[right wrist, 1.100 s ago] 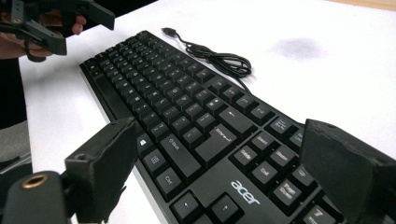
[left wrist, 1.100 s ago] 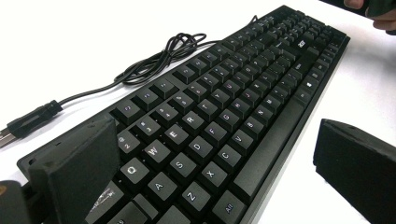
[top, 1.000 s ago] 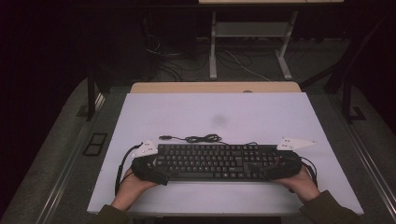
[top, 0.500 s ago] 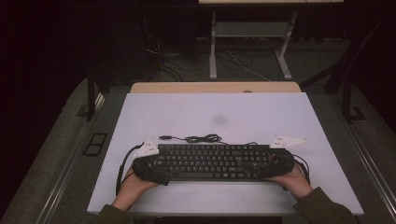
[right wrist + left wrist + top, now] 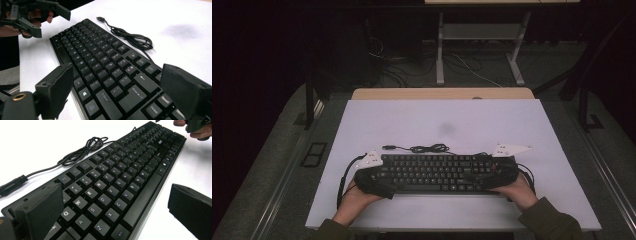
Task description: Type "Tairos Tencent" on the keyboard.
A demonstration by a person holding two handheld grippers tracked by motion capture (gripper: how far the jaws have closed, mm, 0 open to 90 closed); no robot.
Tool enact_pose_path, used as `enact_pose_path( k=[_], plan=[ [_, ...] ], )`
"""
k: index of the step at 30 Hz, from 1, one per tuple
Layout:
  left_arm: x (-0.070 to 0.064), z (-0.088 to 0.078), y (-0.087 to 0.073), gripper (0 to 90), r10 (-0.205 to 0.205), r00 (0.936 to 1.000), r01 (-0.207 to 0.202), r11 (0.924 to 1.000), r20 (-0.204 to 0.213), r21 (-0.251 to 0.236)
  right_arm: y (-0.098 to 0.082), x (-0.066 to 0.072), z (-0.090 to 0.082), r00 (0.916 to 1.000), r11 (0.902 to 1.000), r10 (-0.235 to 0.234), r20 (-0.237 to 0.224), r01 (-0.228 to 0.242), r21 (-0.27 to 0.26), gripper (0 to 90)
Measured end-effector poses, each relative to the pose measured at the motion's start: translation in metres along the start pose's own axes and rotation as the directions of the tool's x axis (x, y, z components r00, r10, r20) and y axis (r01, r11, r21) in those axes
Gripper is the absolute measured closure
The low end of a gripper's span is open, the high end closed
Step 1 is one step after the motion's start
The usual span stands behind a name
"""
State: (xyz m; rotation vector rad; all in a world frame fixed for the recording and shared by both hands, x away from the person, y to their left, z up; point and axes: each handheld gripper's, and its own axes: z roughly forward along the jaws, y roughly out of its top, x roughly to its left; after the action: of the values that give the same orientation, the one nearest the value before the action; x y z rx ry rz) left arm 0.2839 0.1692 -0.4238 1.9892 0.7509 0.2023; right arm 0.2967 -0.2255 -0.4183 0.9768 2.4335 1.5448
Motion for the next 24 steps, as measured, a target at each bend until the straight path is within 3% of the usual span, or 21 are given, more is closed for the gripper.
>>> enact_pose_path(
  k=[20,24],
  plan=[
    [0.001,-0.001,0.001,0.0,0.006,1.0,-0.006,1.0,-0.001,-0.004,0.007,0.006,0.022,0.9994,0.9998,-0.018,-0.029,0.018,0.01,15.9],
    [0.001,0.0,0.001,0.0,0.006,1.0,-0.006,1.0,0.0,-0.004,0.008,0.006,0.026,0.999,0.9996,-0.024,-0.039,0.024,0.012,22.5]
  ],
)
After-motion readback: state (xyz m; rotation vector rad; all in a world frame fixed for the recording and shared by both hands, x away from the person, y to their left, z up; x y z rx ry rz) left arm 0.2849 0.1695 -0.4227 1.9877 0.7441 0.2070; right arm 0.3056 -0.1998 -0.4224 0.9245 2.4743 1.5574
